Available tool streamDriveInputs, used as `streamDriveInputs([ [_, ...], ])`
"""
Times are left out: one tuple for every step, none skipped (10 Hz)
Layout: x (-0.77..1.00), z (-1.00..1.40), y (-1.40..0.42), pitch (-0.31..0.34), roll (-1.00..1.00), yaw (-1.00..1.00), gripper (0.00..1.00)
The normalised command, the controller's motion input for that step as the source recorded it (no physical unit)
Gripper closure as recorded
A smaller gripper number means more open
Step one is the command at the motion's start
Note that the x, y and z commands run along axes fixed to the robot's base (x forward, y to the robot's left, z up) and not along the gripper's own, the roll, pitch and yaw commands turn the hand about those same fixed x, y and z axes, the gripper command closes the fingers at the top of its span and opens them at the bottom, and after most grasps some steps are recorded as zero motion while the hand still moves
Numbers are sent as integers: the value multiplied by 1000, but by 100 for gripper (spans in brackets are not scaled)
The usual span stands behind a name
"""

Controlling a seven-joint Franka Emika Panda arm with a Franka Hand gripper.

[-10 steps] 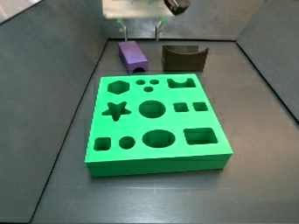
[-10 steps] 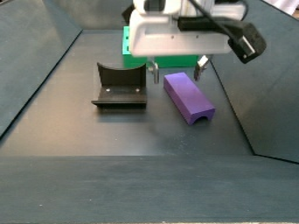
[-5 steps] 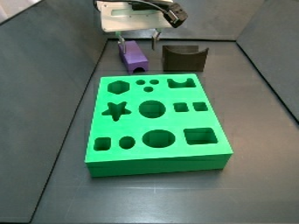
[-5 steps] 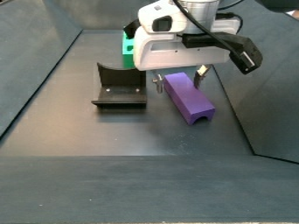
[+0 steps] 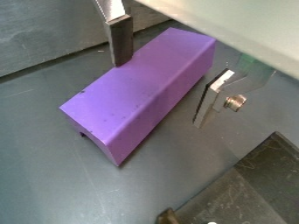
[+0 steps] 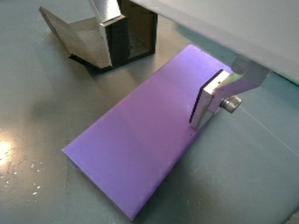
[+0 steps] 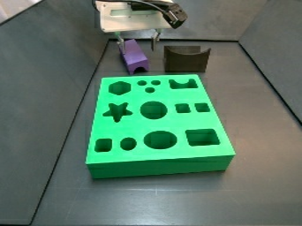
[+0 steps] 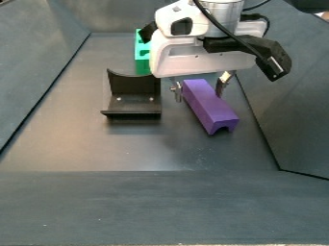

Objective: Pick up the arch object. Move up. Place the arch object on the fixture. Regrasp the arch object. Rotate the arch object. Move to above the board. Insert the arch object.
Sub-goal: Pick up the arch object.

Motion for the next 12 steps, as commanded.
streamDriveInputs([
  [-257, 366, 0, -20, 37, 83, 0],
  [0, 383, 0, 0, 36, 114, 0],
  [-206, 0, 0, 0, 46, 86, 0],
  [-531, -394, 0, 0, 126, 83, 0],
  [-340, -554, 31, 0, 136, 63, 0],
  [-306, -703, 71, 0, 146, 83, 0],
  [-149, -366, 111, -31, 24, 31, 0],
  [0, -9, 274, -63, -50, 40, 0],
  [-11, 0, 0, 6, 0, 0, 0],
  [0, 0, 0, 11, 0, 0, 100],
  [0, 0, 0, 0, 0, 0, 100],
  [0, 0, 0, 0, 0, 0, 100],
])
